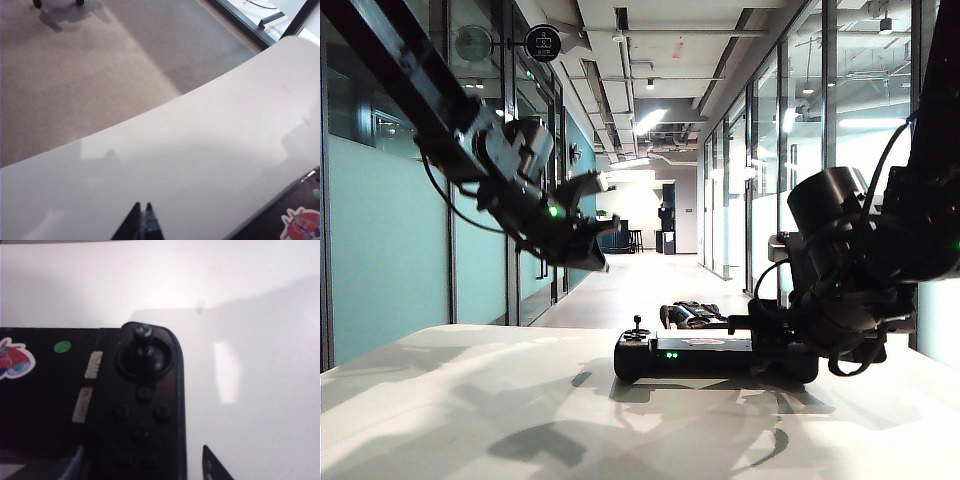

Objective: Push the left joystick on the remote control sitting on the white table backward to make the robot dog back up in a straight line until it returns close to you.

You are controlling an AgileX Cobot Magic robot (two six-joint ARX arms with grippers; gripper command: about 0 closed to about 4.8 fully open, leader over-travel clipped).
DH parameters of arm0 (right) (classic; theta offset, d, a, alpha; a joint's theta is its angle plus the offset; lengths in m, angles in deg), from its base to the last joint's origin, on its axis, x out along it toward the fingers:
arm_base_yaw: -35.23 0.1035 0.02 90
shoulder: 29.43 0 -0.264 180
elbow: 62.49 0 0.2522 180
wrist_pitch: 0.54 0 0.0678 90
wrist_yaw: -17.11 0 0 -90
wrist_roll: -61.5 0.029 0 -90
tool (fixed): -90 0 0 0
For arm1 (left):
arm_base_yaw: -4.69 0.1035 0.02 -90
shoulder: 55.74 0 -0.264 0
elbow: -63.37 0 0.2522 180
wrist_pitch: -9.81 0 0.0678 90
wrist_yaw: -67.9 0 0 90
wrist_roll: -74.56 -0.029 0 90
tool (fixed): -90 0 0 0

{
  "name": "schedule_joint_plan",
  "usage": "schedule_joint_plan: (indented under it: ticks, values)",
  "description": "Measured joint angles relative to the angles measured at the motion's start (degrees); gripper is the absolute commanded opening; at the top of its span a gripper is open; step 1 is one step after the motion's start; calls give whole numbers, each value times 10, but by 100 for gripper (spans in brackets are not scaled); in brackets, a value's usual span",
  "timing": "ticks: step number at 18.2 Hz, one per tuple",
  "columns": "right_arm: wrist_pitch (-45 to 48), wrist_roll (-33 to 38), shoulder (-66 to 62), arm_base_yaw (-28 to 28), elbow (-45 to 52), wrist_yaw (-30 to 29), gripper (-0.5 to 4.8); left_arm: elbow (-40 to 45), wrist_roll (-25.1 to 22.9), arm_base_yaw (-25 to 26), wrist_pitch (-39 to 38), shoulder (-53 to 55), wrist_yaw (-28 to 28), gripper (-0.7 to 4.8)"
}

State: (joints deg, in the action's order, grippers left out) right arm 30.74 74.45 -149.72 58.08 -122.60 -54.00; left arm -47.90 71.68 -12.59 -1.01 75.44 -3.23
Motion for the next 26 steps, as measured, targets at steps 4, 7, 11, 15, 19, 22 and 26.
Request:
schedule_joint_plan:
  ticks: [4,7,11,15,19,22,26]
  values:
    - [-68,-2,57,0,0,0,297,0,2,0,-45,-29,-41,-5]
    - [-84,-9,106,0,16,0,211,0,2,0,-72,-47,-59,-5]
    - [-85,-30,227,0,74,3,-6,0,2,0,-95,-92,-76,-5]
    - [-132,-52,333,0,108,4,-6,4,13,0,-120,-131,-86,-5]
    - [-219,-65,426,0,111,4,-6,114,13,0,-90,-202,-95,-5]
    - [-247,-85,468,0,111,-10,-6,221,13,0,-61,-284,-109,-5]
    - [-276,-88,520,0,123,-45,-6,406,17,0,37,-452,-140,-5]
